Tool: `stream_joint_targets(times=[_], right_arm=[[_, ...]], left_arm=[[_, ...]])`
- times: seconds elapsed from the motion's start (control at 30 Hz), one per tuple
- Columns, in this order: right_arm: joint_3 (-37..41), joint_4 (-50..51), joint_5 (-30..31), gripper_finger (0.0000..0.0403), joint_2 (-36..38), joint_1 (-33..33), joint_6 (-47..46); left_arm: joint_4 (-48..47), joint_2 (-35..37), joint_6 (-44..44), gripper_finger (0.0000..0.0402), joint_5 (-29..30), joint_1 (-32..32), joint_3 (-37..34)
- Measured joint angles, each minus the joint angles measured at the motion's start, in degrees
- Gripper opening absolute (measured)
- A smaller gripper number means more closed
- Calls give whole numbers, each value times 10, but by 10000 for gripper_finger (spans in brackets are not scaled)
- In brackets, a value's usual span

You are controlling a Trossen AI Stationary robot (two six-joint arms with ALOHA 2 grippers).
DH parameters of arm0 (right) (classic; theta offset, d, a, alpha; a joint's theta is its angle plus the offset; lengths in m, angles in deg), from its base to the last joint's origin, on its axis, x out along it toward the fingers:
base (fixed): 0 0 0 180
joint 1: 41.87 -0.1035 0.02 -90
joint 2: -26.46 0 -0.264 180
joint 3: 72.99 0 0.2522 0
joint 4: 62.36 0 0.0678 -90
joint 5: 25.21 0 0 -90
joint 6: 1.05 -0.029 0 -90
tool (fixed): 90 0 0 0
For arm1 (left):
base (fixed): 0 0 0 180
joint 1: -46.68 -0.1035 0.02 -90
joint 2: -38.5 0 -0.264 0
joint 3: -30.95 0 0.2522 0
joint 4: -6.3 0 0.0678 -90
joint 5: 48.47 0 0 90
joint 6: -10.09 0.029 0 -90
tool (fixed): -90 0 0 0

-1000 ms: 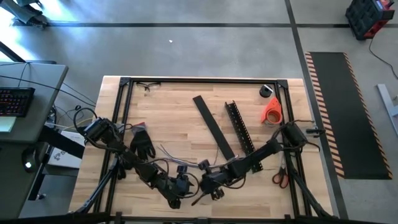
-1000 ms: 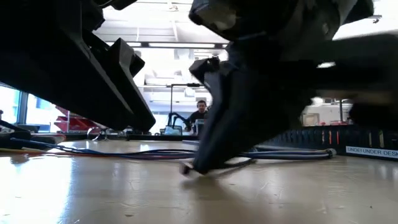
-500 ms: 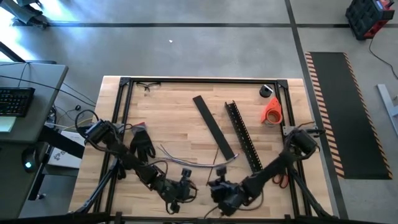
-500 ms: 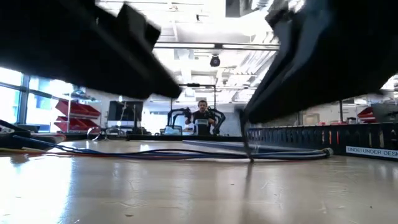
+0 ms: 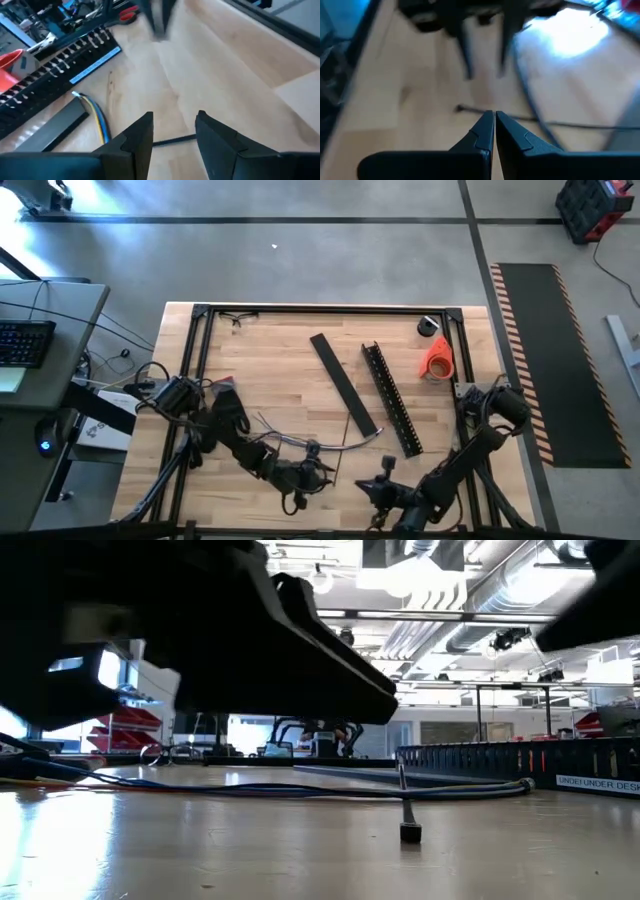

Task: Ziptie cables
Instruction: Wrap the black zip tie on the cables

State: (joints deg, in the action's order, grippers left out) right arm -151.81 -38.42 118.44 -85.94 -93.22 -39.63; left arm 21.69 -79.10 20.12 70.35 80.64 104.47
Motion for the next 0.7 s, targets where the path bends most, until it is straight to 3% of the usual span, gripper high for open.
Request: stream_joint_targets(times=[0.13, 0.3, 0.5, 0.7], right_arm=[[5, -21, -104, 0, 0, 29, 22], [-2, -67, -258, 17, -1, 90, 160], [-38, -66, -375, 81, -29, 157, 276], [-53, -25, -483, 130, -37, 200, 364]], left_arm=[[-94, 2, -8, 129, -68, -18, 36], [-312, 2, -34, 129, -102, -30, 112], [-509, 7, -126, 120, -27, 21, 245], [-539, 7, -162, 102, 41, 86, 278]])
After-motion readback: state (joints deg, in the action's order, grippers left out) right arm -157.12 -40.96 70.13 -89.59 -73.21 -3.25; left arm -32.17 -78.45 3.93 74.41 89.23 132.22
